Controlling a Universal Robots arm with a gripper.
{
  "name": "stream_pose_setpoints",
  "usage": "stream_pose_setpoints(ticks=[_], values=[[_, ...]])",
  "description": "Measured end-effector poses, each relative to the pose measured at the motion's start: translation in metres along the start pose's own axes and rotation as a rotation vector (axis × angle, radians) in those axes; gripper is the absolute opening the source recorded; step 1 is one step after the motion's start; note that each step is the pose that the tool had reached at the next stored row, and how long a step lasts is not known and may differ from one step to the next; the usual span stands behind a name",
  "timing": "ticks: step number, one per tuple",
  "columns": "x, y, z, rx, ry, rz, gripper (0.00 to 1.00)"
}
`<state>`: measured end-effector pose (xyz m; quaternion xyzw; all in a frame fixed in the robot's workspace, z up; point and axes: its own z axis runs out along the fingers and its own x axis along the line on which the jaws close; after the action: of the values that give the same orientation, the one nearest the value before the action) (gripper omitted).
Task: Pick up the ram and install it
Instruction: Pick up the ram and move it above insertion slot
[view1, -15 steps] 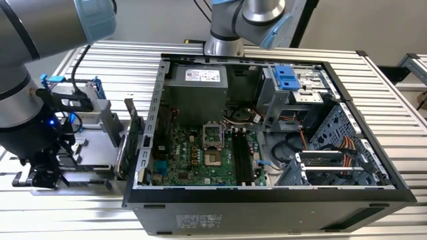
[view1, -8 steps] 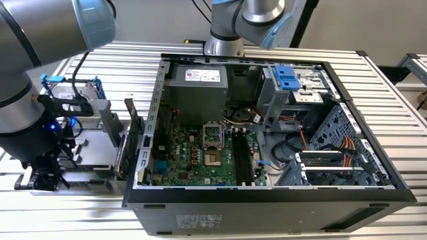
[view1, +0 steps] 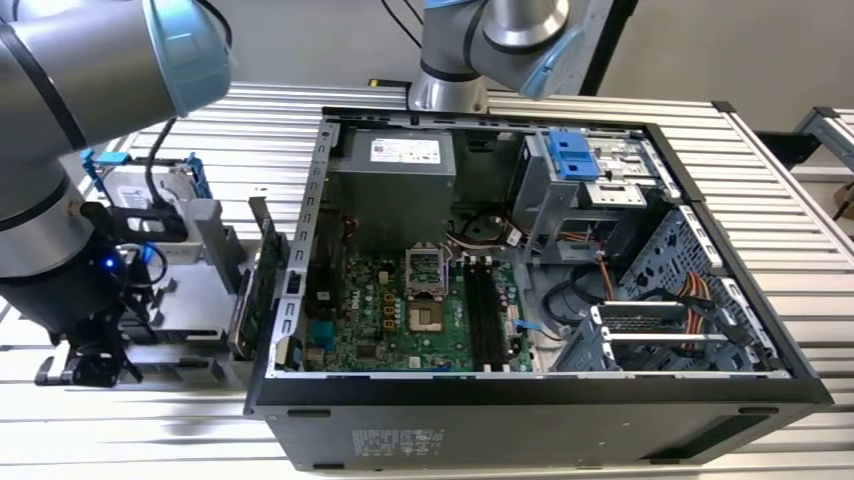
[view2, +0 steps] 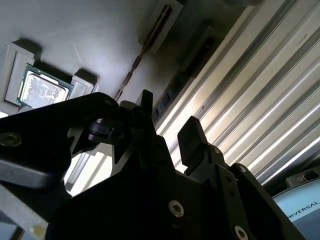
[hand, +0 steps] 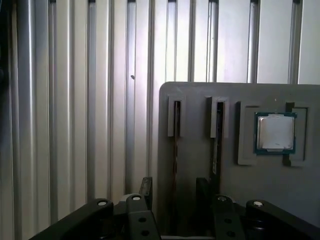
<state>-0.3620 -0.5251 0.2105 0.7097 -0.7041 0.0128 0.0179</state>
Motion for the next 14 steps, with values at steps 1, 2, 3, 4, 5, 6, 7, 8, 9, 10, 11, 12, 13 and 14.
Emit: stream_pose_setpoints(ticks=[1, 2, 3, 4, 5, 6, 7, 8, 9, 10, 11, 12, 13, 14], values=[[-0.0001, 0.0003, 0.0014, 0.0005, 0.0000, 0.000, 1.00], [-0.0001, 0.0006, 0.0028, 0.0008, 0.0000, 0.000, 1.00], [-0.0002, 0.0006, 0.0041, 0.0010, -0.0001, 0.000, 1.00], [-0.0002, 0.0007, 0.0054, 0.0010, -0.0001, 0.000, 1.00], [-0.0003, 0.0009, 0.0067, 0.0010, 0.0000, 0.000, 1.00], [-0.0003, 0.0009, 0.0077, 0.0010, 0.0000, 0.000, 1.00], [-0.0004, 0.0009, 0.0088, 0.0011, 0.0000, 0.000, 1.00], [-0.0004, 0.0010, 0.0100, 0.0010, 0.0000, 0.000, 1.00], [-0.0005, 0.0010, 0.0111, 0.0010, 0.0000, 0.000, 1.00], [-0.0006, 0.0011, 0.0124, 0.0009, 0.0000, 0.000, 1.00], [-0.0006, 0.0011, 0.0138, 0.0010, 0.0000, 0.000, 1.00], [-0.0007, 0.0012, 0.0151, 0.0009, 0.0000, 0.000, 1.00], [-0.0007, 0.0013, 0.0164, 0.0010, 0.0000, 0.000, 1.00], [-0.0008, 0.0014, 0.0176, 0.0009, 0.0000, 0.000, 1.00]])
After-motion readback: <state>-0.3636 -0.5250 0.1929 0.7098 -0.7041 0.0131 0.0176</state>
